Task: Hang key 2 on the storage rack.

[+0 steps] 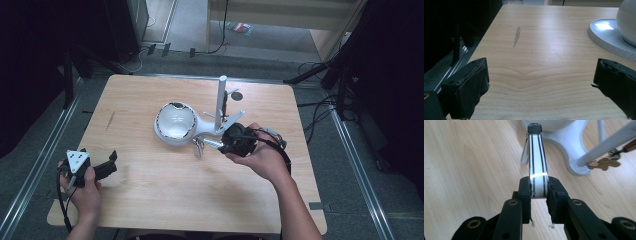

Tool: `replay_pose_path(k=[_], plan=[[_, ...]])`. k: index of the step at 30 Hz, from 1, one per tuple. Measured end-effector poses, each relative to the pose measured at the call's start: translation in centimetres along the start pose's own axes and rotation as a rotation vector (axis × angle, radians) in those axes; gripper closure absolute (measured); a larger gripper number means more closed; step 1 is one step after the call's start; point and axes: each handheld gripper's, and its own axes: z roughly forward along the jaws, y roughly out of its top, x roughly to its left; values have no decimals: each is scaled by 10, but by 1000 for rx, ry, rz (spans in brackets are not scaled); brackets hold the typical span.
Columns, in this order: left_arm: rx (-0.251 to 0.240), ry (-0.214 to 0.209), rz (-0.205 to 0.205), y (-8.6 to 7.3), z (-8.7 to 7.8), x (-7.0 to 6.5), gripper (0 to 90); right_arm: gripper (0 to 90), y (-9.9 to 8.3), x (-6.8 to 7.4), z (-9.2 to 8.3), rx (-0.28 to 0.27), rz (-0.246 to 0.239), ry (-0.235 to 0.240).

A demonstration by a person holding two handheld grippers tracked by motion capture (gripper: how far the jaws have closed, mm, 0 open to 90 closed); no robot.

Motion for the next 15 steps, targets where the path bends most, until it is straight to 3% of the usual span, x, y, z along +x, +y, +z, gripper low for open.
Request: replay_pose_path(k=[8, 15], plan=[[-2, 2, -1, 0, 0, -1, 2, 758, 6, -17, -6, 10, 25, -22], [-2, 3, -1, 0, 0, -1, 2, 758, 18, -29, -10, 22, 12, -29]])
